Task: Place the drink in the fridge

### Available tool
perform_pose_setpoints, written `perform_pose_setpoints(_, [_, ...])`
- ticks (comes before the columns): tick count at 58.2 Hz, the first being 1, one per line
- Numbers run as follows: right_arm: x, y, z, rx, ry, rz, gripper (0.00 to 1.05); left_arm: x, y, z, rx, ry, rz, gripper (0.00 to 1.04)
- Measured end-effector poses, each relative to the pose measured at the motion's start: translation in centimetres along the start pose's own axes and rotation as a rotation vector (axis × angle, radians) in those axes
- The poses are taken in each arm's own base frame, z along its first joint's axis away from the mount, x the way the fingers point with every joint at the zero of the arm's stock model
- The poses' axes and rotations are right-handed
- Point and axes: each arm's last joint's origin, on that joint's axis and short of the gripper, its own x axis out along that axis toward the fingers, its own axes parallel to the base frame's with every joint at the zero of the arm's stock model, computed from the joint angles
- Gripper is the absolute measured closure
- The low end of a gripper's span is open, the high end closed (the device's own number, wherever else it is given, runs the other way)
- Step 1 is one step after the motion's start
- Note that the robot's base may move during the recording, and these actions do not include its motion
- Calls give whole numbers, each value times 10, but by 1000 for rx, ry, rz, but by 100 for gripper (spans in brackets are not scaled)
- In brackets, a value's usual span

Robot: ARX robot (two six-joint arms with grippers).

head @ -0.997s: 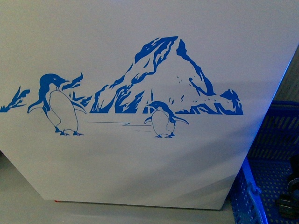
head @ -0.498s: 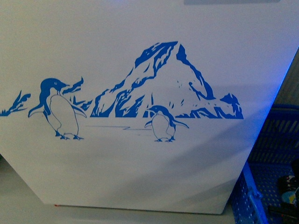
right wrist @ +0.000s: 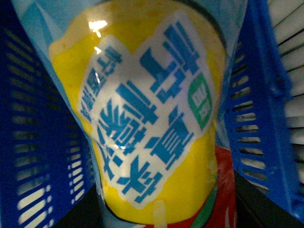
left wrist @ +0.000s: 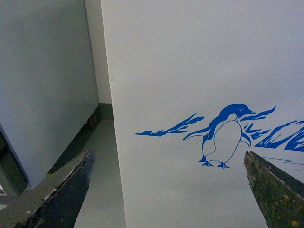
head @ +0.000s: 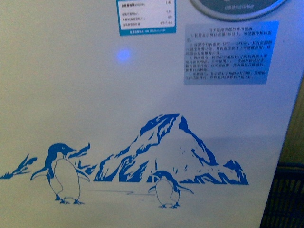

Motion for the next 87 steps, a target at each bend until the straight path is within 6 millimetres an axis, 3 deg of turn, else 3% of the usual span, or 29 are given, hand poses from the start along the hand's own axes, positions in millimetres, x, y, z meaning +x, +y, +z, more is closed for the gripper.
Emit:
perform_pose_setpoints(13, [-147,-16,31,25,-272,161,60,0,0,0,0,0,0,8])
perform_pose_setpoints(23, [-207,-20,28,46,-382,233,60,0,0,0,0,0,0,8])
perform_pose_setpoints(30, [-253,-15,12,59,-433,299,60,0,0,0,0,0,0,8])
perform_pose_setpoints(54, [-323,-3,-29,30,-610,326,60,0,0,0,0,0,0,8])
perform_pose_setpoints(66, [-327,2,-39,17,-663,319,60,0,0,0,0,0,0,8])
perform_pose_setpoints(87, [-295,14,-62,39,-694,140,60,0,0,0,0,0,0,8])
